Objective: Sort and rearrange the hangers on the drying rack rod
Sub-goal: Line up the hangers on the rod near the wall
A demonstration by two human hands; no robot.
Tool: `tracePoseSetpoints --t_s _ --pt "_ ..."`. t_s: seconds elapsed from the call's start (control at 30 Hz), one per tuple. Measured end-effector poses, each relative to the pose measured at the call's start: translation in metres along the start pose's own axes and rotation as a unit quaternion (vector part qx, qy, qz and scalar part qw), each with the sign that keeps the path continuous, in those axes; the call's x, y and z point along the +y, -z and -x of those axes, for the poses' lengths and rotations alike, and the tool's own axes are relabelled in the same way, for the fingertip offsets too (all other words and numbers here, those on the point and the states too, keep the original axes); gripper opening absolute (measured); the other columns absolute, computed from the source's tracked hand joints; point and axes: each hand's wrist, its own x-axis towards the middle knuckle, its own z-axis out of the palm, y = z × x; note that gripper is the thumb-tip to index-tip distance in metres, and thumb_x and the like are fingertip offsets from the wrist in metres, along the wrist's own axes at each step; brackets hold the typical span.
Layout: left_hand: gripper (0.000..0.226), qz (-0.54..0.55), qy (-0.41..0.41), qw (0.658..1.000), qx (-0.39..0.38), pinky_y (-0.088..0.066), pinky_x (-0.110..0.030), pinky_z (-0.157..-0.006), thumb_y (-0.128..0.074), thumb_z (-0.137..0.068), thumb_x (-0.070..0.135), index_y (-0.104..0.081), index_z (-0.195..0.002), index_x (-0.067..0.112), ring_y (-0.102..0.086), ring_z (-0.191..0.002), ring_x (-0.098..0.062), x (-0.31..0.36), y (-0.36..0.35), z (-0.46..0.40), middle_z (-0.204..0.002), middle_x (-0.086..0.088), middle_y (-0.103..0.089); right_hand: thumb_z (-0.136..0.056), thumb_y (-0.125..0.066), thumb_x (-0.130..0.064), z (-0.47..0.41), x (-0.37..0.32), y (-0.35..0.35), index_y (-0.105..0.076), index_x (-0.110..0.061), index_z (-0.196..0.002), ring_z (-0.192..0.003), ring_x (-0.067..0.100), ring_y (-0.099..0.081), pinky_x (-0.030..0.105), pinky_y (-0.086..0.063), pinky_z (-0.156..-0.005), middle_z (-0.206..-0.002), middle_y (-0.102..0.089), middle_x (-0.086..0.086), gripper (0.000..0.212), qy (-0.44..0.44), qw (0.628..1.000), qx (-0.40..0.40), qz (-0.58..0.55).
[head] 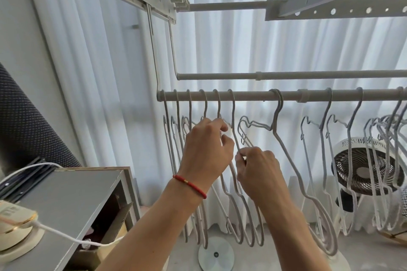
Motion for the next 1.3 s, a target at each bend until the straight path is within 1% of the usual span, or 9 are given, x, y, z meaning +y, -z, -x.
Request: tracePoseSetpoints --t_s 0.23,0.33,0.47,0.6,0.7,0.77,0.9,1.13,1.3 --pt "0.021 0.003 -0.014 1.000 0.010 -0.058 -0.035 -0.082 -0.064 -0.090 0.016 -0.074 -0.110 0.015 -0.067 -0.084 -0.021 0.000 -0.001 0.000 -0.100 -0.004 -0.071 -0.104 -0.050 -0.036 0.006 -0.005 0.009 -0.072 -0.015 -0.107 -0.084 0.026 -0.071 0.039 -0.059 -0.080 -0.083 -0.074 0.004 0.031 -0.024 0.999 -0.025 -0.034" --pt "0.021 -0.004 -0.022 1.000 0.018 -0.055 -0.032 -0.079 -0.063 -0.090 0.015 -0.073 -0.108 0.014 -0.066 -0.084 -0.022 0.004 -0.003 -0.001 -0.096 -0.004 -0.070 -0.103 -0.052 -0.041 0.016 -0.006 0.031 -0.069 -0.016 -0.128 -0.103 0.022 -0.070 0.032 -0.049 -0.087 -0.098 -0.079 -0.002 0.039 -0.033 0.997 0.050 -0.056" --pt "0.021 0.003 -0.035 0.999 0.001 -0.054 -0.031 -0.076 -0.062 -0.088 0.012 -0.074 -0.105 0.012 -0.065 -0.080 -0.021 0.013 -0.007 -0.003 -0.091 -0.003 -0.070 -0.101 -0.059 -0.032 0.021 0.013 0.061 -0.072 -0.022 -0.123 -0.098 0.022 -0.069 0.032 -0.045 -0.085 -0.110 -0.076 -0.005 0.028 -0.033 0.984 0.171 -0.044" --pt "0.019 0.073 -0.059 0.994 -0.055 -0.057 -0.029 -0.084 -0.066 -0.088 0.010 -0.078 -0.102 0.011 -0.068 -0.084 -0.015 0.034 -0.013 -0.005 -0.093 -0.003 -0.075 -0.100 -0.057 -0.041 0.010 0.049 0.068 -0.065 -0.023 -0.130 -0.101 0.021 -0.065 0.037 -0.051 -0.083 -0.115 -0.071 -0.003 0.036 -0.092 0.992 0.088 0.011" --pt "0.013 0.057 -0.013 0.984 -0.168 -0.056 -0.033 -0.081 -0.063 -0.088 0.013 -0.073 -0.081 0.009 -0.067 -0.083 -0.022 0.051 -0.029 -0.014 -0.077 -0.003 -0.071 -0.100 -0.060 -0.041 0.003 0.065 0.065 -0.074 -0.024 -0.111 -0.080 0.011 -0.066 0.029 -0.047 -0.066 -0.089 -0.075 -0.011 0.026 -0.123 0.989 -0.002 -0.084" --pt "0.029 0.007 0.019 0.975 -0.223 -0.055 -0.037 -0.071 -0.059 -0.088 0.015 -0.050 -0.061 0.012 -0.065 -0.077 -0.026 0.059 -0.041 -0.023 -0.065 -0.003 -0.055 -0.099 -0.063 -0.035 0.001 0.072 0.063 -0.077 -0.022 -0.100 -0.071 0.009 -0.067 0.027 -0.050 -0.060 -0.074 -0.075 -0.010 0.019 -0.115 0.983 -0.011 -0.144" --pt "0.023 0.039 0.103 0.946 -0.304 -0.063 -0.036 -0.072 -0.054 -0.094 0.015 -0.059 -0.073 0.006 -0.077 -0.067 -0.023 0.069 -0.060 -0.037 -0.083 -0.008 -0.069 -0.100 -0.064 -0.028 0.000 0.082 0.066 -0.077 -0.021 -0.090 -0.054 0.010 -0.065 0.027 -0.053 -0.057 -0.069 -0.075 -0.007 0.018 -0.101 0.961 -0.039 -0.254" --pt "0.024 0.102 0.196 0.941 -0.256 -0.063 -0.041 -0.079 -0.060 -0.090 0.026 -0.071 -0.086 0.004 -0.076 -0.072 -0.027 0.065 -0.075 -0.031 -0.078 -0.012 -0.076 -0.098 -0.065 -0.038 0.000 0.088 0.072 -0.079 -0.019 -0.082 -0.054 0.012 -0.064 0.030 -0.051 -0.055 -0.070 -0.075 0.001 0.028 -0.065 0.934 -0.111 -0.333" --pt "0.029 0.157 0.250 0.918 -0.263 -0.057 -0.030 -0.059 -0.057 -0.099 0.022 -0.068 -0.084 -0.001 -0.072 -0.056 -0.027 0.071 -0.076 -0.024 -0.073 -0.017 -0.074 -0.096 -0.065 -0.033 -0.003 0.094 0.075 -0.077 -0.016 -0.073 -0.048 0.018 -0.061 0.029 -0.047 -0.047 -0.065 -0.072 0.008 0.031 -0.070 0.934 -0.110 -0.332"
